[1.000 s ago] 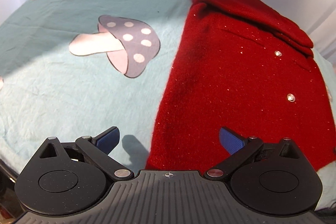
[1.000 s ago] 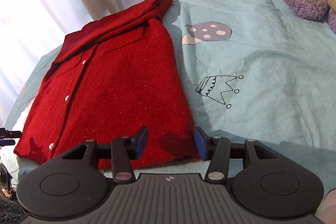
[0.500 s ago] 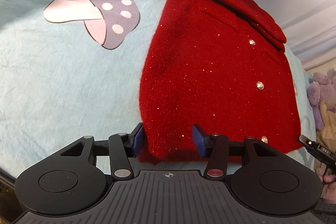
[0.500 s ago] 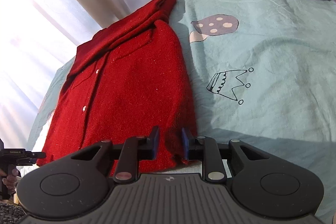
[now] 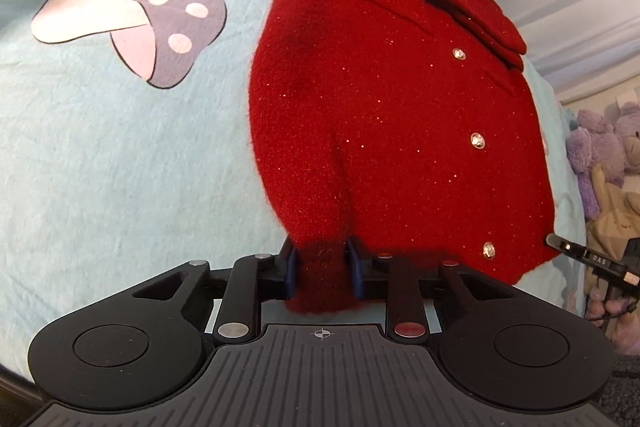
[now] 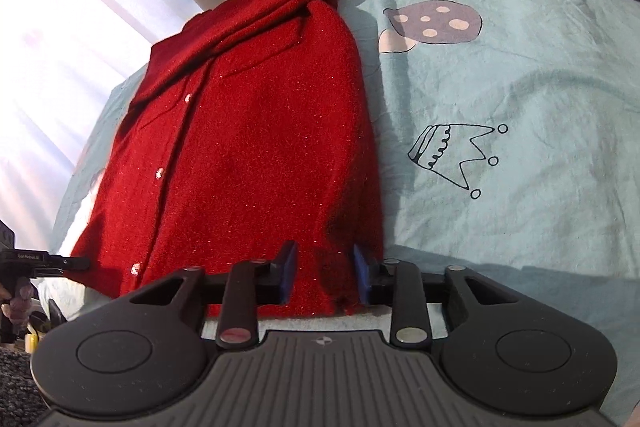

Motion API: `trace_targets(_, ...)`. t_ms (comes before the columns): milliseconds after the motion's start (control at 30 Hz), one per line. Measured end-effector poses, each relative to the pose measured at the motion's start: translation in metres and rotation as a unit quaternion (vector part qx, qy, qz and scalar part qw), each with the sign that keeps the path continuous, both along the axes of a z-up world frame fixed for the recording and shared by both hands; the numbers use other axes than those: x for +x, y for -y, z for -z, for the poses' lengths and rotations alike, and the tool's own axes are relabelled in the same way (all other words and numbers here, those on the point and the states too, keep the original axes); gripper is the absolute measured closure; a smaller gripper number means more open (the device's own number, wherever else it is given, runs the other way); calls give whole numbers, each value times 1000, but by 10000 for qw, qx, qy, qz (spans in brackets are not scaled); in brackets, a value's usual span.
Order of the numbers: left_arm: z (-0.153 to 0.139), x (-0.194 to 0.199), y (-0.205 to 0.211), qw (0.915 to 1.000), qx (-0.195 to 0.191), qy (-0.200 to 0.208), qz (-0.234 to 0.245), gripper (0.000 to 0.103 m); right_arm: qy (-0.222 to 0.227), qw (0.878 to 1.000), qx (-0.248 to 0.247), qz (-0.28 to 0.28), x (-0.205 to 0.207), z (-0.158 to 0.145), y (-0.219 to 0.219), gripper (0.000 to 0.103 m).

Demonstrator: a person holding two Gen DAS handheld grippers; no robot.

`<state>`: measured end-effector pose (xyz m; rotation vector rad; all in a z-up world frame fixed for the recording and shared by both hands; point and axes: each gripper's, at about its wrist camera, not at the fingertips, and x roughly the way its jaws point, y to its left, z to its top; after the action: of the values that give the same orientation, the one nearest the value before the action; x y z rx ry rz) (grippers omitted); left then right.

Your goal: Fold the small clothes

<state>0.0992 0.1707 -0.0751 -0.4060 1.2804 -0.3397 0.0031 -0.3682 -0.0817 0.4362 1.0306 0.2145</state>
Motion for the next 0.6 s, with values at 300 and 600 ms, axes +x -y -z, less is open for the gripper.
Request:
trace_targets(300, -55, 30, -4, 9919, -964, 772, -310, 87, 159, 9977, 617, 224, 22, -21, 8, 93)
trace_targets(600, -103, 143, -1, 9780, -540, 1910, -638, 90, 1238, 9866, 667, 823, 118, -68, 16, 103)
